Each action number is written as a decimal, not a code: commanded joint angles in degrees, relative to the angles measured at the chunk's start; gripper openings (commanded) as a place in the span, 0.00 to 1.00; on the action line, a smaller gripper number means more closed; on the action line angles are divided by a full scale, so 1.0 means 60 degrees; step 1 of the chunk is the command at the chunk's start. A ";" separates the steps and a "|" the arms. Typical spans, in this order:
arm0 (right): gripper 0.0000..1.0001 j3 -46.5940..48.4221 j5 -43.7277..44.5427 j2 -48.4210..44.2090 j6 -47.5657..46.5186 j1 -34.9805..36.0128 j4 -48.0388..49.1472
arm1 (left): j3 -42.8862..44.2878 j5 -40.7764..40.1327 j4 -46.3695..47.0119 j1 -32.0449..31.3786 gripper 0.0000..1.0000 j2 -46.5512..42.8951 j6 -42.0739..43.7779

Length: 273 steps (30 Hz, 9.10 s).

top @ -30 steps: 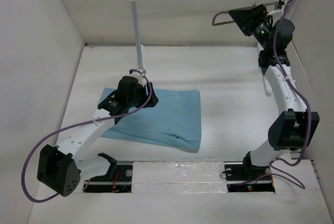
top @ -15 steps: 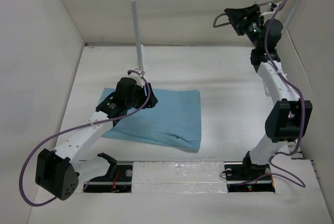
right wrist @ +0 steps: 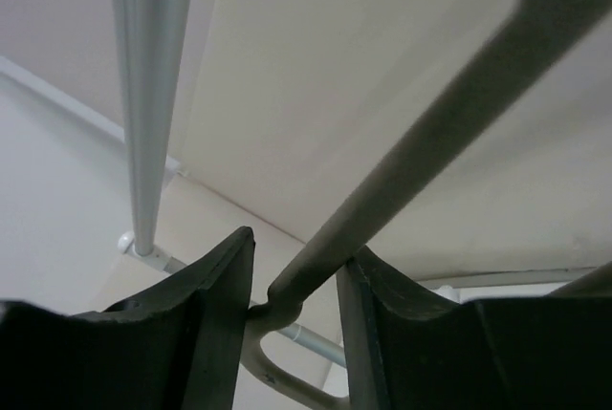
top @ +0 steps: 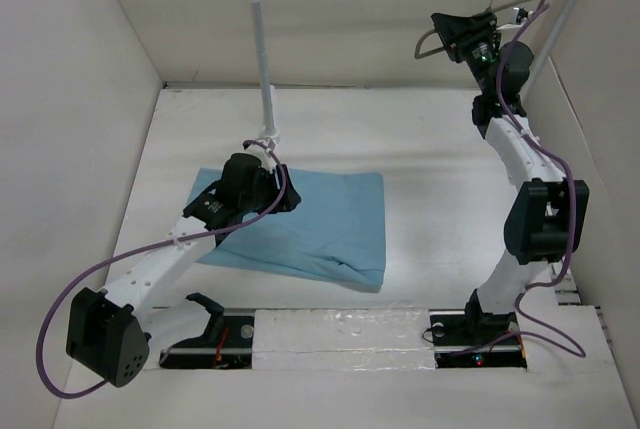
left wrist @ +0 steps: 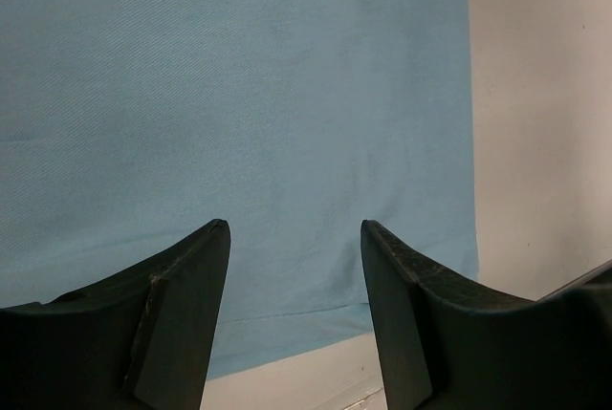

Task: Place the trousers on the hanger
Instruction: Pick up the hanger from the clothesline, then place the trousers on the hanger, then place the hanger at the clothesline.

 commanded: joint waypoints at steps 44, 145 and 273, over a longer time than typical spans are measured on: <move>0.19 -0.3545 -0.2999 -0.3284 -0.2994 0.0210 -0.0755 | 0.7227 0.3593 0.0772 -0.0009 0.64 0.2707 -0.0957; 0.42 -0.9976 -0.1225 -0.3170 -0.6585 0.3169 -0.3267 | 0.0621 -0.4404 0.7571 -0.5649 0.00 0.6707 -0.6877; 0.32 -0.6403 -0.0143 -0.6743 -0.2088 0.7842 -0.2606 | 0.7401 -0.6543 0.0613 -0.5121 0.00 0.2532 -0.1444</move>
